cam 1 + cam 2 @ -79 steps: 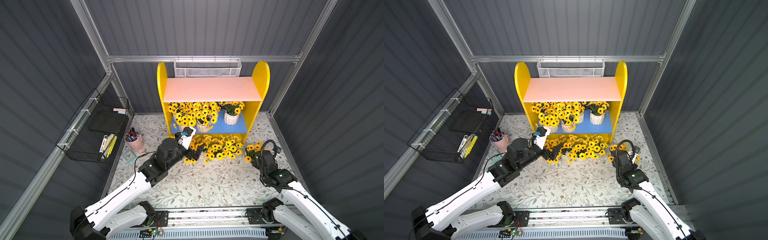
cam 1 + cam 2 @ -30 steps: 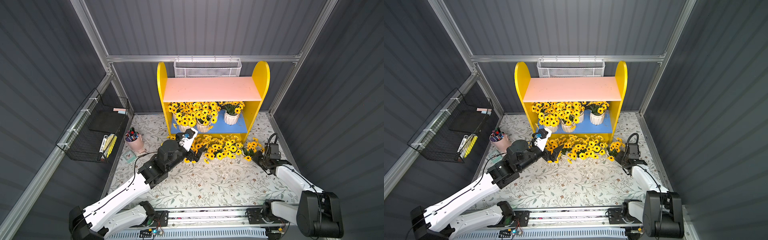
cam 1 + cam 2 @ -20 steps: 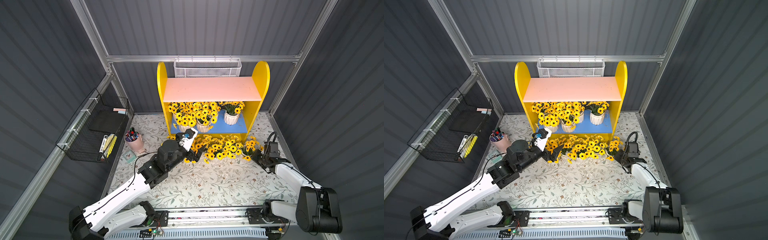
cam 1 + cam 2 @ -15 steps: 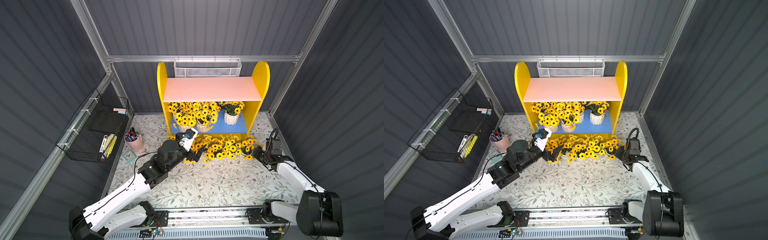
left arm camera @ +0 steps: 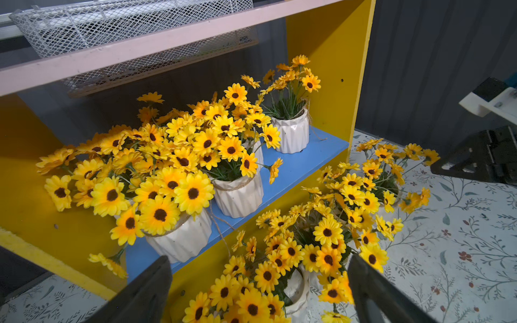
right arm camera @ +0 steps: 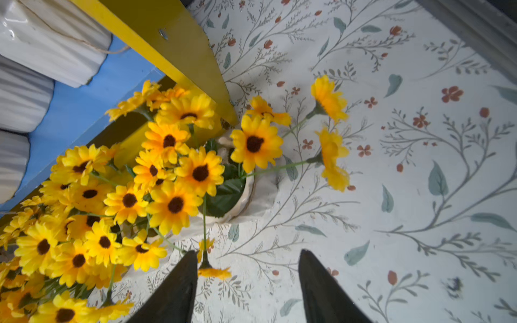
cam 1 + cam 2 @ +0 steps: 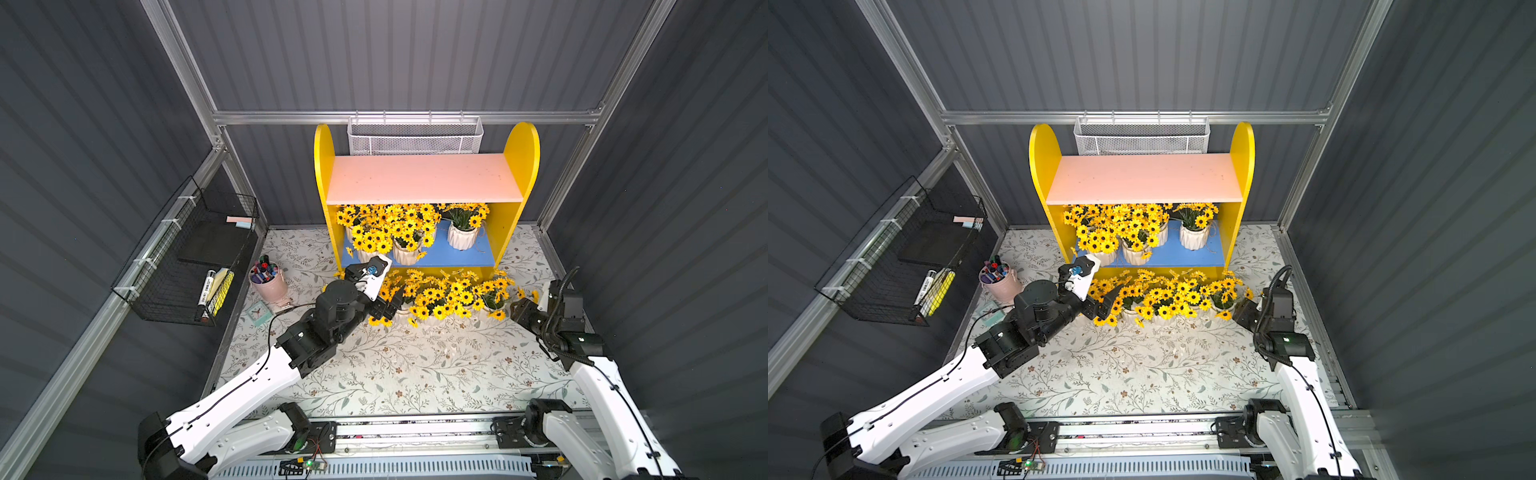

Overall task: Take the sunflower pots off the shelves
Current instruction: Move the sunflower pot to the center of the board, then pick up the sunflower pot from the shelf.

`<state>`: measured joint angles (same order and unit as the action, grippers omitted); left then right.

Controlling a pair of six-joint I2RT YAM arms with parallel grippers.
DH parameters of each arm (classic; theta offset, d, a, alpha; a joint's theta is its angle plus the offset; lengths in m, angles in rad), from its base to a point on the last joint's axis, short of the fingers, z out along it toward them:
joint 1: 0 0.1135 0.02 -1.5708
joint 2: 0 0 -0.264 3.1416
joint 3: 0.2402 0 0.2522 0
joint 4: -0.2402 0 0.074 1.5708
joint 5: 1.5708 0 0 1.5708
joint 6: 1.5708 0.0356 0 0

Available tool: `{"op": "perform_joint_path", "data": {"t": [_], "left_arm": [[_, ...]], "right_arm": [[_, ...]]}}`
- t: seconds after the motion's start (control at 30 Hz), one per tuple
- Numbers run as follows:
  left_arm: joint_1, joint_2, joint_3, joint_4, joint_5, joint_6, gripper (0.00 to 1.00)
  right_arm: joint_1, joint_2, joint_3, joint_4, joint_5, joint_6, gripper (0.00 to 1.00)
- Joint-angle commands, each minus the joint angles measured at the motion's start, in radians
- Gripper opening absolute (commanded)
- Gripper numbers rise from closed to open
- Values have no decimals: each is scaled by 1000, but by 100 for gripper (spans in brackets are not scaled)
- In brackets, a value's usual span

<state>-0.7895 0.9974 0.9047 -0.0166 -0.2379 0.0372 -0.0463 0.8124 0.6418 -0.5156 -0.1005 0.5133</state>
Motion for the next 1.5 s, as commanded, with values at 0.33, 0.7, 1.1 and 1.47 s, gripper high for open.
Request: {"op": "perform_joint_path", "data": {"t": [0.33, 0.7, 1.1, 1.47], "left_arm": [[59, 10, 38, -72, -141, -26, 99], [294, 62, 49, -70, 4, -121, 99], [467, 131, 66, -48, 216, -278, 99], [466, 128, 58, -32, 244, -286, 99]], "right_arm": [[517, 68, 261, 217, 134, -162, 71], [594, 426, 219, 880, 67, -346, 98], [621, 783, 377, 952, 70, -400, 99], [648, 940, 480, 1060, 148, -437, 99]]}}
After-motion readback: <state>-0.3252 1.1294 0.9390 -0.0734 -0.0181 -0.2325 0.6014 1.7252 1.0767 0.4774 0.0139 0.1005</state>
